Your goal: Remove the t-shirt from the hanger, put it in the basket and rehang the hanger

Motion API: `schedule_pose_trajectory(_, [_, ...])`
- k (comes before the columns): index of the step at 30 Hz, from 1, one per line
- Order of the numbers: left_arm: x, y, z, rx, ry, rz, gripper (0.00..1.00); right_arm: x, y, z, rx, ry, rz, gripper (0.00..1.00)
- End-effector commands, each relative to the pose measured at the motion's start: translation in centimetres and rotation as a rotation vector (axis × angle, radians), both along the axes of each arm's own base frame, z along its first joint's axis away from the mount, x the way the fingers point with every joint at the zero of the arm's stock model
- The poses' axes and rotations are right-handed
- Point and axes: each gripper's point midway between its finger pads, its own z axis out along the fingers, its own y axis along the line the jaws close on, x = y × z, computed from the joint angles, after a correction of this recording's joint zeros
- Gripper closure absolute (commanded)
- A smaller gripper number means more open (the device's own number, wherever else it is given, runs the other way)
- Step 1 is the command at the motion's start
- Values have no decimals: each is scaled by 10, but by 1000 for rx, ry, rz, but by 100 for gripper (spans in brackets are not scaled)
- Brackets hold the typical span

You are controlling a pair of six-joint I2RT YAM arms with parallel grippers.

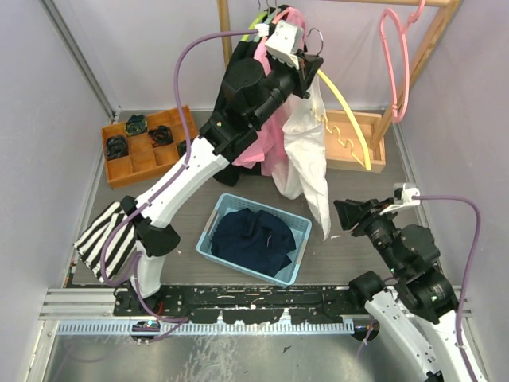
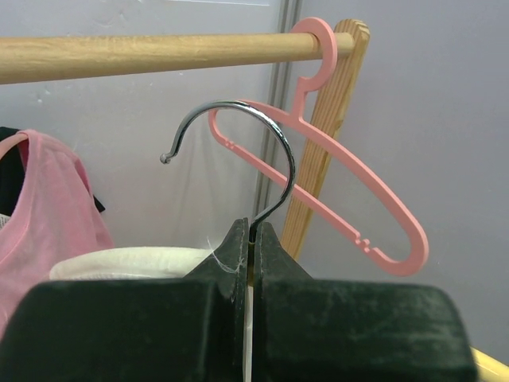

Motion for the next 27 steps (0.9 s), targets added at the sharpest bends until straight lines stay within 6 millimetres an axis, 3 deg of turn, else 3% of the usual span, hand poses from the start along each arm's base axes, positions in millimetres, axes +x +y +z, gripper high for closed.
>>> schedule_pose_trajectory(1, [-34,28,66,-116,-136,-31,100,-7,-30,59,-73,-122,-107,54])
schedule_pose_trajectory(6, [-38,26,58,-73,-135,-37,100,-19,-69,106,-121,-186,-268,52])
schedule_pose_trajectory(9, [-39,23,50,-41,-129,-39,100,-26,-76,137,-113,-250,-290,51])
schedule_pose_trajectory(14, [-41,18,36,6,-110,-47,100,-32,-63,182,-88,-361,-213,48])
schedule_pose_trajectory(19, [-42,5,12,42,-68,-65,100,-21,-33,209,-95,-414,-89,43])
schedule_pose_trajectory(23, [-47,-9,-2,70,-45,-83,100,-1,-20,220,-114,-402,-68,41])
schedule_pose_trajectory(27, [-53,-21,-12,97,-30,-102,100,24,-13,216,-157,-336,-78,40])
